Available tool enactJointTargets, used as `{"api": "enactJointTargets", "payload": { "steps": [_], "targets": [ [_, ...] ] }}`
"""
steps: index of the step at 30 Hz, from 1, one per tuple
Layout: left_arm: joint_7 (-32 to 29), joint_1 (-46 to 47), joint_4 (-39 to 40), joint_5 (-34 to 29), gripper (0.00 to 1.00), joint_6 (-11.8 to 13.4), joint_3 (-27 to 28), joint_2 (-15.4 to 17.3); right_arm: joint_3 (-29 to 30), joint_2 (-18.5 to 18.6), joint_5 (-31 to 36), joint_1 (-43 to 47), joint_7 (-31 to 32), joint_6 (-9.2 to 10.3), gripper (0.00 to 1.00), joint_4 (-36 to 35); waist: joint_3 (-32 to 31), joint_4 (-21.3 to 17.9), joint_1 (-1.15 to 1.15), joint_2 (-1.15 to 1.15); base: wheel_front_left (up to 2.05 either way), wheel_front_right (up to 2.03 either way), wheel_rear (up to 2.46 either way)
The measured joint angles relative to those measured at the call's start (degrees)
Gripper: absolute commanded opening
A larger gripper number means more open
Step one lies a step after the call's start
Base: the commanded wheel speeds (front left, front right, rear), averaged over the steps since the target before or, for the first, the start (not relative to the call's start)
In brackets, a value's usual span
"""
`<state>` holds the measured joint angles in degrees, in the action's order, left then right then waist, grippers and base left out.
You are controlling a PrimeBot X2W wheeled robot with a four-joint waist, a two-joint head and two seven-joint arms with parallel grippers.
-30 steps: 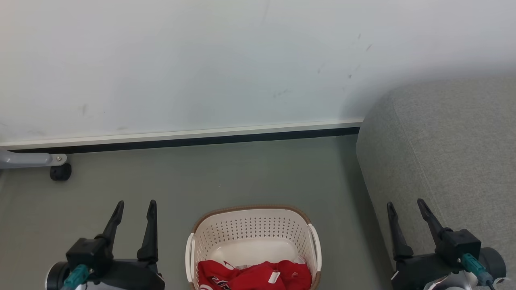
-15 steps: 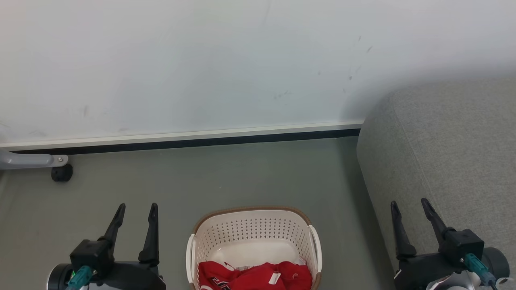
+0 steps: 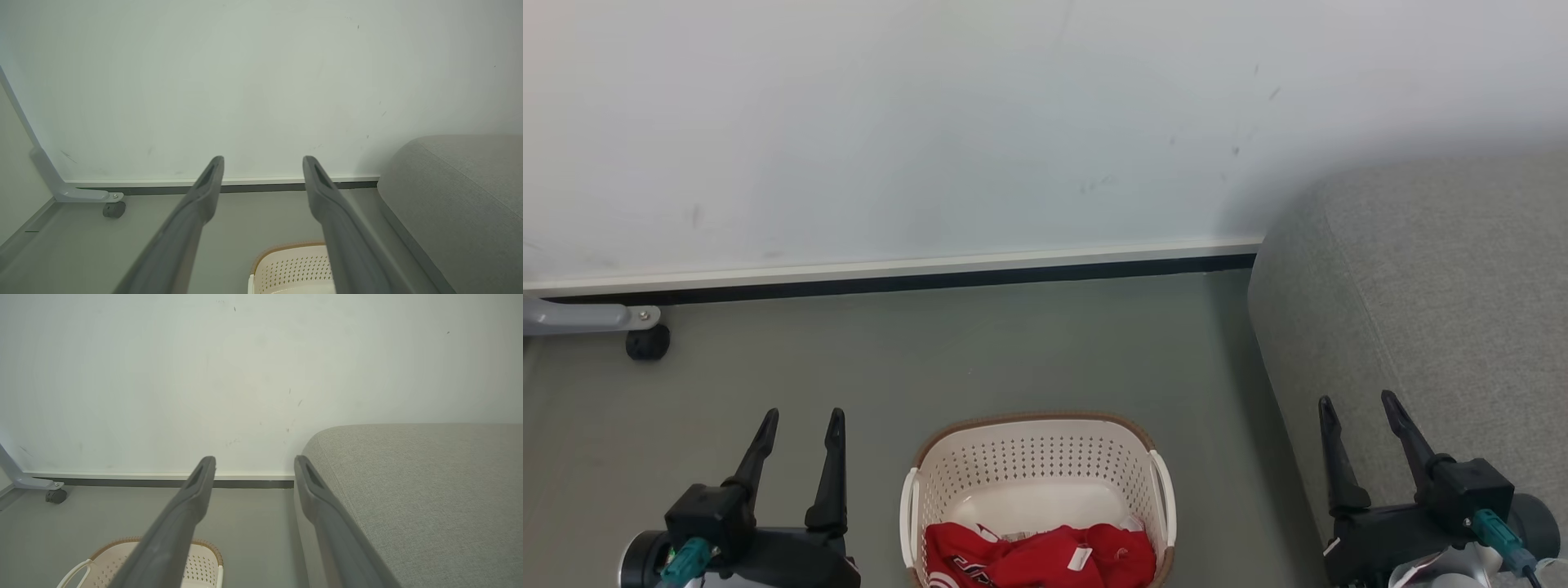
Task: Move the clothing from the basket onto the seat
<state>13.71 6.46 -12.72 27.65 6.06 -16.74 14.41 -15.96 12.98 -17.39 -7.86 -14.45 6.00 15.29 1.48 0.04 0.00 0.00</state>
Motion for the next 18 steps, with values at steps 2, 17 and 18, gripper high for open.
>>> {"api": "enactJointTargets", "payload": {
  "steps": [2,17,18],
  "targets": [
    [0.0,0.0,0.4,-0.1,1.0,0.0,-0.1,0.0,0.1,0.0,0.0,0.0,0.0,-0.03,1.0,-0.7,0.5,0.0,0.0,0.0,0.0,0.0,0.0],
    [-0.6,4.2,2.5,-1.1,1.0,-0.6,-1.6,0.4,0.6,-0.5,0.4,-3.9,-0.1,0.03,1.0,-6.8,7.6,-1.1,0.0,0.0,0.0,0.0,0.0],
    [-0.8,4.6,2.5,-1.1,1.0,-0.9,-1.9,0.4,0.6,-0.6,0.5,-4.3,-0.1,0.03,1.0,-7.2,8.3,-1.2,0.01,0.0,0.0,0.0,0.0]
  ]
}}
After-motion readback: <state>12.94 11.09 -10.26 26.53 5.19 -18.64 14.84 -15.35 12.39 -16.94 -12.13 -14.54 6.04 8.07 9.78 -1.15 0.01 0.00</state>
